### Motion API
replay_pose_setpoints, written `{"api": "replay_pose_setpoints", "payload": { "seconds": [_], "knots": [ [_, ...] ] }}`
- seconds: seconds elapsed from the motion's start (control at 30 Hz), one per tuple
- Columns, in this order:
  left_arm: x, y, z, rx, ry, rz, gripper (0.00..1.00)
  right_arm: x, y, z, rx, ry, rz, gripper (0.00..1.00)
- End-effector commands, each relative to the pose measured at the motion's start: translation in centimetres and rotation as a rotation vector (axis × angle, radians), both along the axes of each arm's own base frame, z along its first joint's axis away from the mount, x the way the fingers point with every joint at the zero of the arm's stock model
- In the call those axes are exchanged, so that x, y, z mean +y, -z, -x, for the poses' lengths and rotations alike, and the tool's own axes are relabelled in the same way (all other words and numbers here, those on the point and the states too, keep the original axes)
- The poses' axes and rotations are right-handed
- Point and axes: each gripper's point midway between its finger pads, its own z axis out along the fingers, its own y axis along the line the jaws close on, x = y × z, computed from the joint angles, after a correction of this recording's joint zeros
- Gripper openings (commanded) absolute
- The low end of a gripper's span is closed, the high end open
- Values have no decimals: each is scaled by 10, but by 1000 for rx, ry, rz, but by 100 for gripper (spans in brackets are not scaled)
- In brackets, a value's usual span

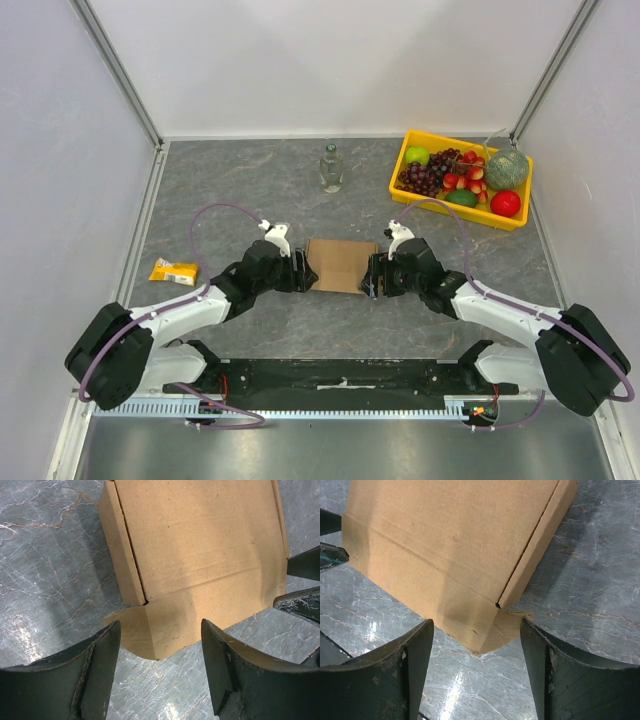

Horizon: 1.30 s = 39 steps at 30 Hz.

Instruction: Fold the paper box

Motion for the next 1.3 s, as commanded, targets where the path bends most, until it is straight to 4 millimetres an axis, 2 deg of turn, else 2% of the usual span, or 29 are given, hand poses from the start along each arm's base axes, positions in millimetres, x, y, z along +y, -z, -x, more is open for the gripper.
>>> {"api": "replay_pose_setpoints", "payload": {
  "seconds": [0.0,0.33,0.9,1.27],
  "knots": [
    [-14,-19,-8,-62,42,32,71,8,-7,-4,-17,-3,-45,77],
    [-16,-21,0,-56,51,55,70,14,-10,-2,-2,-17,-75,71],
    [-20,-21,8,-40,70,93,54,18,-12,-2,6,-20,-101,63],
    [-21,-15,9,-26,72,97,49,16,-9,-2,8,-14,-90,62]
  ]
}}
